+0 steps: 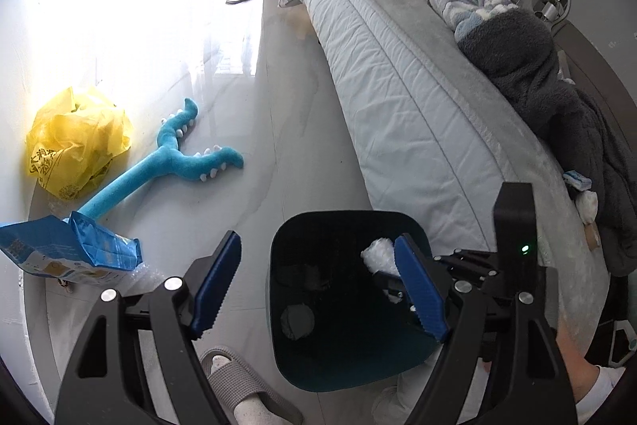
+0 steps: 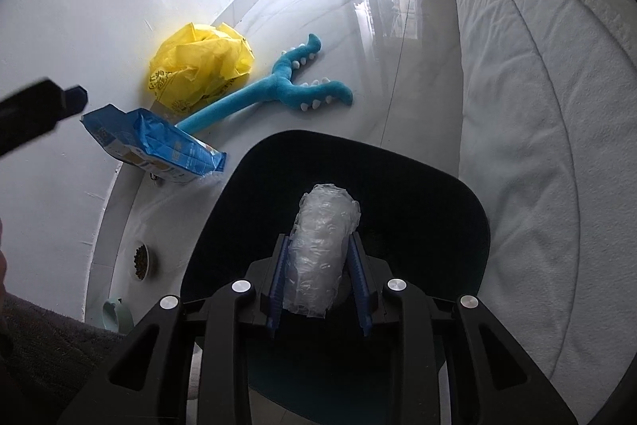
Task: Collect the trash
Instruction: 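Open the left tool over the bin while the right tool releases its bubble wrap, then move both tools back toward the tissue ball and cardboard ring on the bed, then grasp the cardboard ring with the right tool while the left tool grasps the white tissue ball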
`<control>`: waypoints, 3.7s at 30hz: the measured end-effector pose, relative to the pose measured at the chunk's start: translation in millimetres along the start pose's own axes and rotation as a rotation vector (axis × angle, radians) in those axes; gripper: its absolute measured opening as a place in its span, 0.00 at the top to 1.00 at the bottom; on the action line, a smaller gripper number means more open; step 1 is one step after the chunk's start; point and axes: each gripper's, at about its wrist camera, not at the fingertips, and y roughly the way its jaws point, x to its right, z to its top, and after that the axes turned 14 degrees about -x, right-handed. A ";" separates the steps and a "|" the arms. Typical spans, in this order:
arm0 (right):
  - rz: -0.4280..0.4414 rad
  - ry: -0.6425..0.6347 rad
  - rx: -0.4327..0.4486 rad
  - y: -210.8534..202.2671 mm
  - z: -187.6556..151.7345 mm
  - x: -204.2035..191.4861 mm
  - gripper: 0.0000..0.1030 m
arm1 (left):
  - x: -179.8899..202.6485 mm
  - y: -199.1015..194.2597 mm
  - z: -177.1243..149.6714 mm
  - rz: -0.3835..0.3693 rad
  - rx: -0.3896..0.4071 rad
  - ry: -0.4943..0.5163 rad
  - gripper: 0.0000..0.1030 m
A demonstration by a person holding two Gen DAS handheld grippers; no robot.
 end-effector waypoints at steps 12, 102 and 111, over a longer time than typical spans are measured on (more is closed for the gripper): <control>-0.042 -0.052 -0.063 5.7 -10.9 -14.3 0.44 | 10.0 -53.6 16.9 -0.010 0.220 0.002 0.28; -0.207 0.422 0.346 -214.3 -229.2 267.4 0.65 | 359.6 42.2 31.6 -0.265 0.161 0.349 0.17; -0.180 0.417 0.407 -232.7 -253.5 277.1 0.85 | 392.2 62.5 21.7 -0.273 0.131 0.388 0.17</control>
